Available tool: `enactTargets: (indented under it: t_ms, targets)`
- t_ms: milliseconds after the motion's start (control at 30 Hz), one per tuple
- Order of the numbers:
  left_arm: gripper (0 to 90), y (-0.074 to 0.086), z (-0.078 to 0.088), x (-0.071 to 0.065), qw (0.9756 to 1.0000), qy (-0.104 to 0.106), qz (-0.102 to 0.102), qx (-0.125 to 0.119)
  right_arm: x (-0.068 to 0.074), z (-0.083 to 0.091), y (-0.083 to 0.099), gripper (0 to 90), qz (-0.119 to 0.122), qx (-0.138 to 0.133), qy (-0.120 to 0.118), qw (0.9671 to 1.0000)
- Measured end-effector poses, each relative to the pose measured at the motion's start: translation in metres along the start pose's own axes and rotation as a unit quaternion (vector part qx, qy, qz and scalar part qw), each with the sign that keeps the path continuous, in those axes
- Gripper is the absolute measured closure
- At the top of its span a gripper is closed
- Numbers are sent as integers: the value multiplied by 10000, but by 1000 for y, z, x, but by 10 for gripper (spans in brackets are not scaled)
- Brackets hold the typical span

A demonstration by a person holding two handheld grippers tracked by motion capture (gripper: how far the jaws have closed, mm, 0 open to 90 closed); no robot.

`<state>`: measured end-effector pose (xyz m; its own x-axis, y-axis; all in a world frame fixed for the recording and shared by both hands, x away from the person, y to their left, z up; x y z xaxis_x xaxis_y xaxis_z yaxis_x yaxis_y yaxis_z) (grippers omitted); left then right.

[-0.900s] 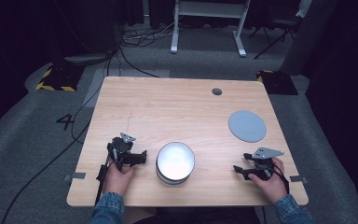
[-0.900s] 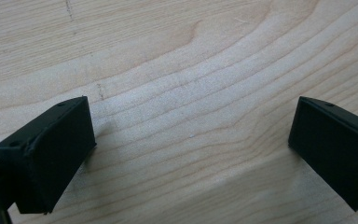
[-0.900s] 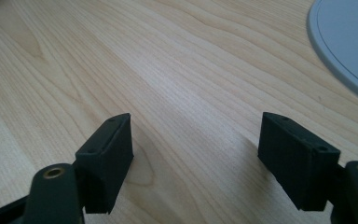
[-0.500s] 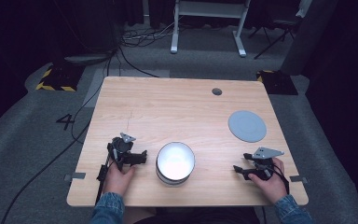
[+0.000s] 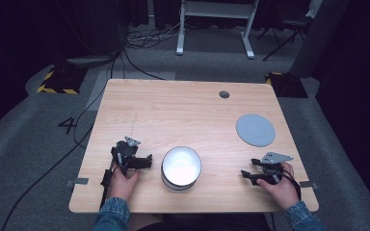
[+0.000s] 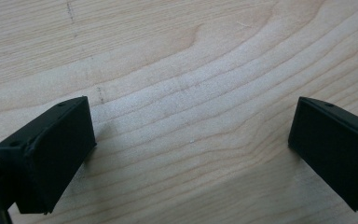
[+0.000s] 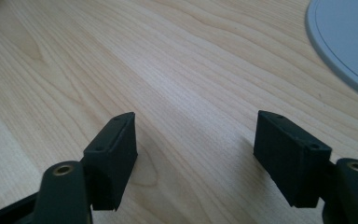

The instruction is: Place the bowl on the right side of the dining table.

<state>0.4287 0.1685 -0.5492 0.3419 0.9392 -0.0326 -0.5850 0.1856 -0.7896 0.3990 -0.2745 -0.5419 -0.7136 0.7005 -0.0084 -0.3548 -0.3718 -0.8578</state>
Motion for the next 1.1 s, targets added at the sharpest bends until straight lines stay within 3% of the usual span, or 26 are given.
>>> enactTargets:
  t_ms: [200,233,333,500,733,767,800,833,900,1067,1100]
  targets:
    - [5,-1,-1,0,10000,16,-14,27,1,0,-2,332,-21,161,15,9999]
    - [5,-1,-1,1,10000,-4,-36,14,3,0,-5,381,-9,291,-92,9995]
    - [4,-1,-1,1,10000,-6,-38,14,5,0,-10,376,-11,354,-189,9992]
    - [4,-1,-1,0,10000,13,-15,20,14,1,-32,390,171,468,-357,9981]
    - [5,0,-1,0,10000,16,-10,22,38,-3,-73,407,419,390,-741,9956]
    - [5,0,-1,0,10000,19,-8,24,46,-5,-86,404,470,303,-855,9948]
    - [5,0,-1,0,10000,19,-8,24,46,-5,-86,404,470,303,-855,9948]
    - [5,0,0,0,10000,18,-7,24,55,-8,-100,403,564,198,-990,9933]
    - [5,0,0,0,10000,16,-6,25,62,-10,-111,401,691,137,-1102,9914]
    - [7,-1,-1,1,10000,27,16,-8,77,-14,-127,428,765,158,-1264,9889]
    - [14,-1,-1,2,10000,-20,38,13,85,-15,-132,444,667,153,-1421,9875]
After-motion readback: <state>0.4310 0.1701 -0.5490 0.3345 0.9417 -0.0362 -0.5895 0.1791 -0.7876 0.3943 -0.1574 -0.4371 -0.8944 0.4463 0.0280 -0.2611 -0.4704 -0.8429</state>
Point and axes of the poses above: each handheld gripper's, and its own axes: z roughly backward along the jaws, y roughly out of its underside, x roughly to its left, the point moved 6 cm from there along -z, roughly forward along the jaws, and after that the axes turned 11 degrees about -x, right-handed, at the moved point
